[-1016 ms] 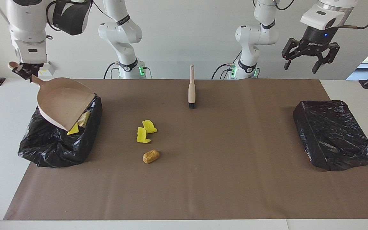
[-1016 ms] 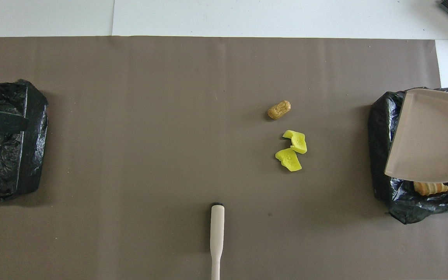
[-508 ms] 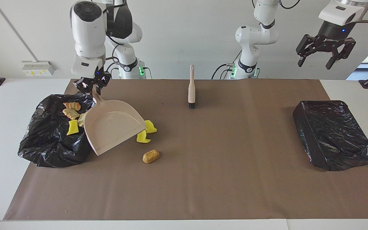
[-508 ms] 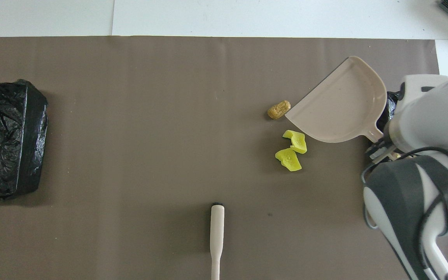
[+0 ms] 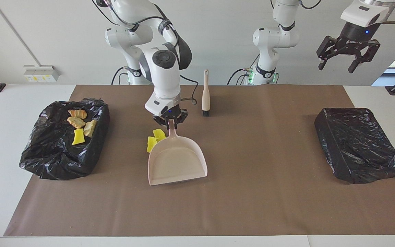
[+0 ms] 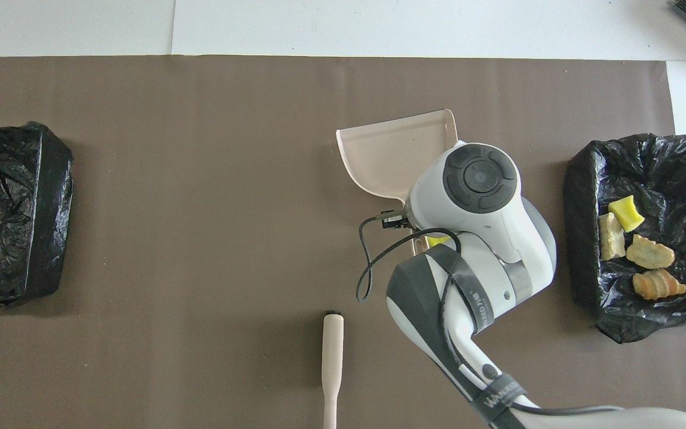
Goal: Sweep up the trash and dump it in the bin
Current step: 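Bring the dustpan back and set it on the table with the right gripper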
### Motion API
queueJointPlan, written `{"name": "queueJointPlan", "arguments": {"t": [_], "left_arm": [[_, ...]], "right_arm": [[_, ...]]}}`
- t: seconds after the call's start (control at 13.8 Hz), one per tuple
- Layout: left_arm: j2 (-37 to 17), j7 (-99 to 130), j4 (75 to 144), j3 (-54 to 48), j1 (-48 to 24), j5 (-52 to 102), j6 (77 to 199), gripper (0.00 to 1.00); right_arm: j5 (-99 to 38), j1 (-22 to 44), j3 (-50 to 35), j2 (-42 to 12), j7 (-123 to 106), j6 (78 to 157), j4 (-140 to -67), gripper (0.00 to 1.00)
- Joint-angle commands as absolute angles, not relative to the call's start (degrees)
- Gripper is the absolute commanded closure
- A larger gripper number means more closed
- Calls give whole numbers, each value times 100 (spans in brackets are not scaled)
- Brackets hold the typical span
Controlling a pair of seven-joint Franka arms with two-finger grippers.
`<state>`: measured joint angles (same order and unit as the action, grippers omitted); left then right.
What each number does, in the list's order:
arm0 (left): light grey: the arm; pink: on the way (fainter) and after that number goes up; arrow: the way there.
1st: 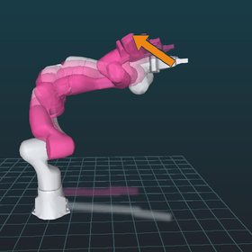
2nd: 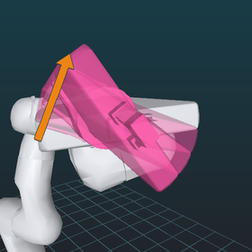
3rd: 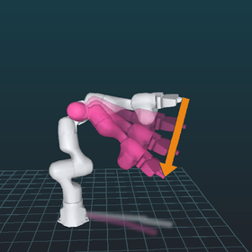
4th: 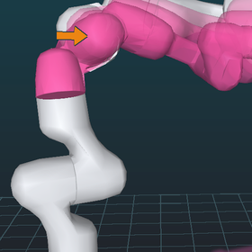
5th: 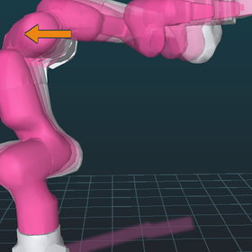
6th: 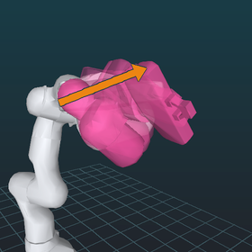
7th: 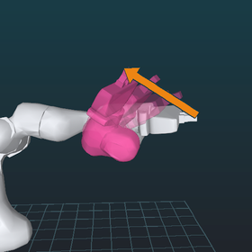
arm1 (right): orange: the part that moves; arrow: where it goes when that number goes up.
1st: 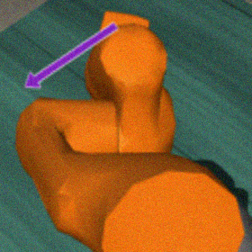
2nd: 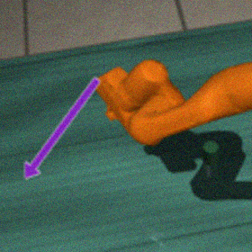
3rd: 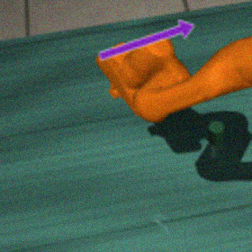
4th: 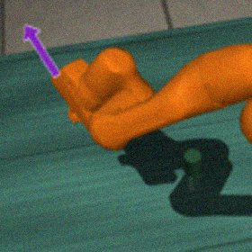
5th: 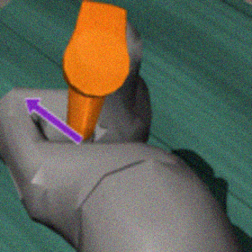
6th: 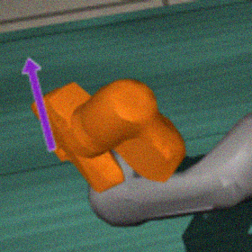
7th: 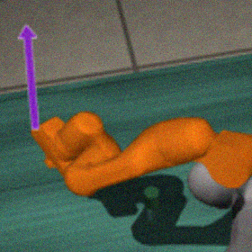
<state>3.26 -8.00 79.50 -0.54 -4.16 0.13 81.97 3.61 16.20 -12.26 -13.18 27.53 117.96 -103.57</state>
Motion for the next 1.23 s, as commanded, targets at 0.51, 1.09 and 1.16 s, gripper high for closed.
{"name": "queueJointPlan", "arguments": {"t": [0.51, 1.09, 1.16], "left_arm": [[492, -765, 8104, -105, -396, 18, 8104, 0], [519, -747, 8112, -132, -457, 18, 8041, 0], [501, -756, 8112, -149, -457, 26, 8129, 0]], "right_arm": [[202, 2593, -1204, -2382, 4271, 12718, -9729, 79], [70, 2540, -1213, -2181, 3654, 12087, -9879, 0], [70, 2566, -1239, -2058, 3822, 11876, -9905, 0]]}}
